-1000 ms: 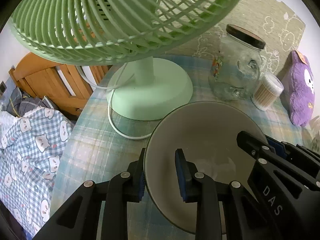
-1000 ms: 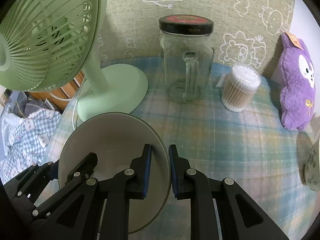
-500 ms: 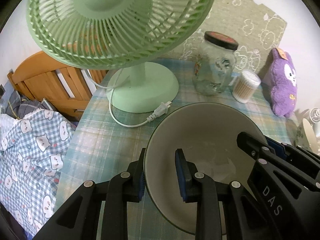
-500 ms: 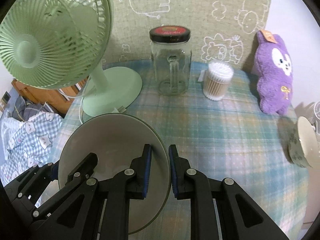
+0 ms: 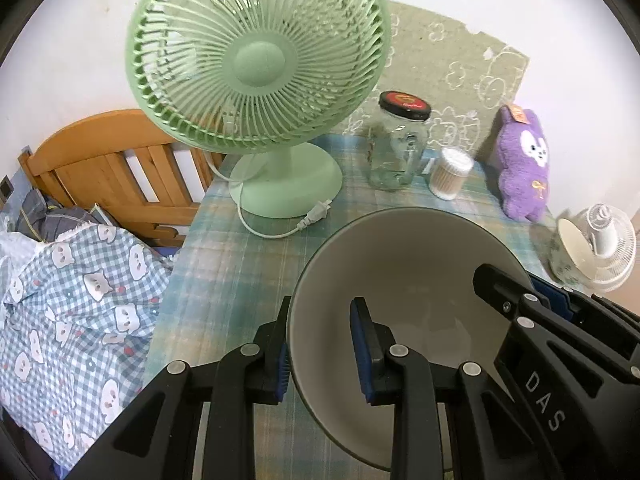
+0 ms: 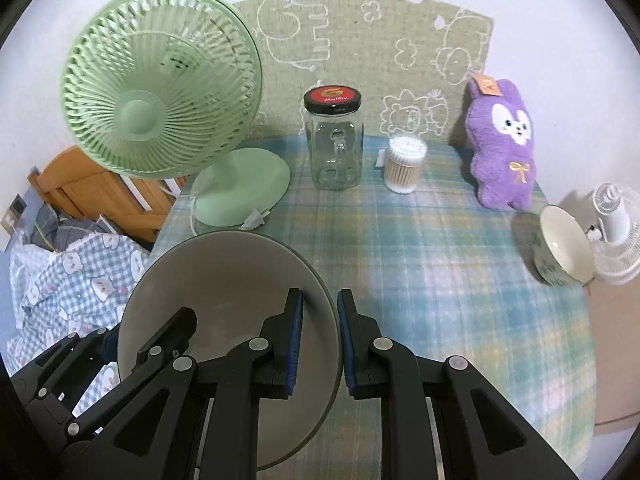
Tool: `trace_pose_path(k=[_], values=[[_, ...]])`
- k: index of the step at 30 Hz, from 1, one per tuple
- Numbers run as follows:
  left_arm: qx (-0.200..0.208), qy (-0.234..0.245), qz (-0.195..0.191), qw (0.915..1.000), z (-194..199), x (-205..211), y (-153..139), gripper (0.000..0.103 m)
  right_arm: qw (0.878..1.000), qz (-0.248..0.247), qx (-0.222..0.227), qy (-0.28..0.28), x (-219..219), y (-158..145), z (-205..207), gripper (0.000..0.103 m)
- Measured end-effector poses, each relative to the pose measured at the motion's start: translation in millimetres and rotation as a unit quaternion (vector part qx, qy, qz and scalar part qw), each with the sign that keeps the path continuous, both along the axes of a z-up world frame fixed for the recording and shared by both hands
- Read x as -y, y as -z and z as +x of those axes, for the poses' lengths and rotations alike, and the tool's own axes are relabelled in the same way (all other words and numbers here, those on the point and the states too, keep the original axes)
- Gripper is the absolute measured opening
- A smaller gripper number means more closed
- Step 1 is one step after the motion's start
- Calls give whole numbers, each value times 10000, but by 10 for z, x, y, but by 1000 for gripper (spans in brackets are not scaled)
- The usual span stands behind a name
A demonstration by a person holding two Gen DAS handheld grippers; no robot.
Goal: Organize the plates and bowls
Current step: 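Lift the bowl and carry it toward the first bowl by the plates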
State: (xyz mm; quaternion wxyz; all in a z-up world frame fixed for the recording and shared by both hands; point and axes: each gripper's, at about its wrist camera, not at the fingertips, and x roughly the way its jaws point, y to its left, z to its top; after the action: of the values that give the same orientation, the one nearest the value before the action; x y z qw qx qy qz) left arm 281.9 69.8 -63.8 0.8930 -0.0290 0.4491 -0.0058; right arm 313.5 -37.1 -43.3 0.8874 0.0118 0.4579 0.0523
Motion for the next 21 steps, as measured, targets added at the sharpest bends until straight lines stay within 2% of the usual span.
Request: trace_pose_path(k=[11,21], values=[[151,333,-103,9993,-633,-81,-247,25,9993,-59,117,353,-34,-320,-743,21],[38,542,-178,9984,-1166,-165,-179,25,9985,-192,11,514,-89,-293,-1359,21]])
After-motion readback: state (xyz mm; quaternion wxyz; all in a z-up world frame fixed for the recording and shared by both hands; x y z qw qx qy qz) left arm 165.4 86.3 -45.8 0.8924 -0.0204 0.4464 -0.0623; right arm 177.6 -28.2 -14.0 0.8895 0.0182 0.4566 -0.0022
